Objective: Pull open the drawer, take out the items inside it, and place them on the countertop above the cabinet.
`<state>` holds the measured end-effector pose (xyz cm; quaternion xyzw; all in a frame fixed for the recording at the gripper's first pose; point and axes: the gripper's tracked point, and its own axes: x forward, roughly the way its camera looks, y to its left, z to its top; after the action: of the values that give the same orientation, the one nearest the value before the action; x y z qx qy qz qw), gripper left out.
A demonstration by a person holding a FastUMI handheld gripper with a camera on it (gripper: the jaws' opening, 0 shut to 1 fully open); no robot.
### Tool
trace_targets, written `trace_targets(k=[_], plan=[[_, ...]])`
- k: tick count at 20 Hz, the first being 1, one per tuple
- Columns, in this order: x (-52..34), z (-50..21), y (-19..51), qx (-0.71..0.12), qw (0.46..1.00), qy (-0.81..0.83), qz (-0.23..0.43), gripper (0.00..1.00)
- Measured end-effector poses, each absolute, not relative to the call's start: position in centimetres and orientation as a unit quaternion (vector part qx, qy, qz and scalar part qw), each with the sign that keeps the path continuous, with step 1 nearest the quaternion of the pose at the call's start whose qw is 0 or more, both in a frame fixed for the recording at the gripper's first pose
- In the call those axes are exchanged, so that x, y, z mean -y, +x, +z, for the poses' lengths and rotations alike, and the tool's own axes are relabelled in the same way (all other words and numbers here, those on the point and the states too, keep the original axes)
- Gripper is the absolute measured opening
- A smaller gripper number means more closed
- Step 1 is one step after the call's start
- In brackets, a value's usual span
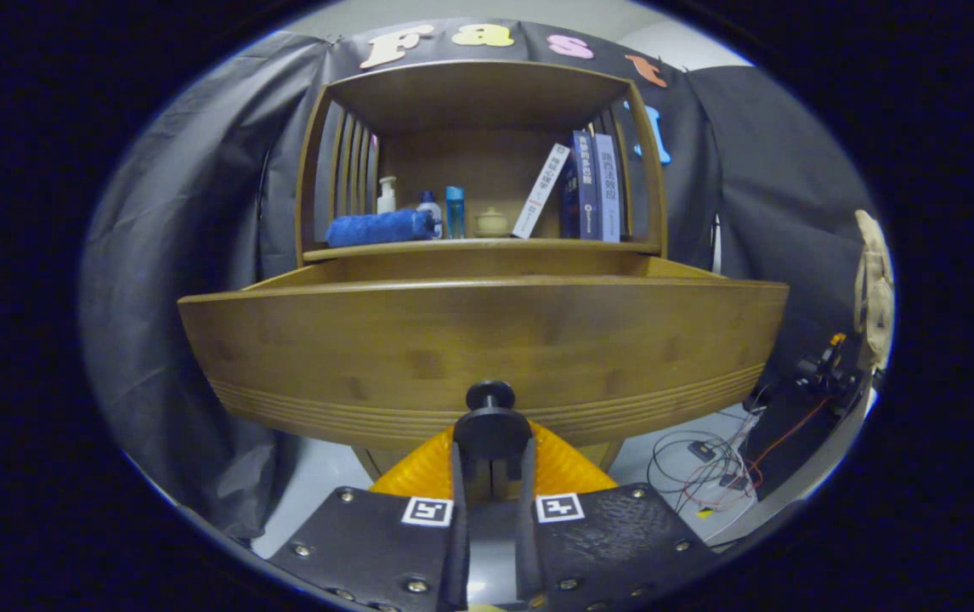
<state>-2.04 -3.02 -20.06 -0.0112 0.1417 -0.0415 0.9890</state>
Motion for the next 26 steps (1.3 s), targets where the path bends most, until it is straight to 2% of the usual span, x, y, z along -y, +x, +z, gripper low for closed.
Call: trace_targets(k=[1, 4, 6, 10, 13, 16, 18, 20, 23, 26], plan=[[2.9, -20.3, -1.8, -0.150, 0.988, -0.008, -0.038, 0.22], [3.5, -17.6, -3.2, -0.115, 0.992, 0.007, -0.049, 0.44], [3.4, -18.0, -4.0, -0.128, 0.990, 0.017, -0.053, 0.58], [3.5, -12.6, -4.8, -0.094, 0.994, 0.019, -0.057, 0.87], [3.4, -8.3, -4.7, -0.064, 0.996, -0.003, -0.066, 0.89], [4.4, -5.6, -4.7, -0.061, 0.992, -0.025, -0.104, 0.94], [3.1, -4.0, -4.1, -0.060, 0.994, -0.026, -0.087, 0.94], [1.5, -3.0, -3.1, -0.062, 0.996, -0.039, -0.057, 0.99], [1.8, -2.3, -1.7, -0.081, 0.993, -0.060, -0.060, 0.99], [1.6, 0.4, -0.4, -0.055, 0.992, -0.072, -0.083, 0.99]])
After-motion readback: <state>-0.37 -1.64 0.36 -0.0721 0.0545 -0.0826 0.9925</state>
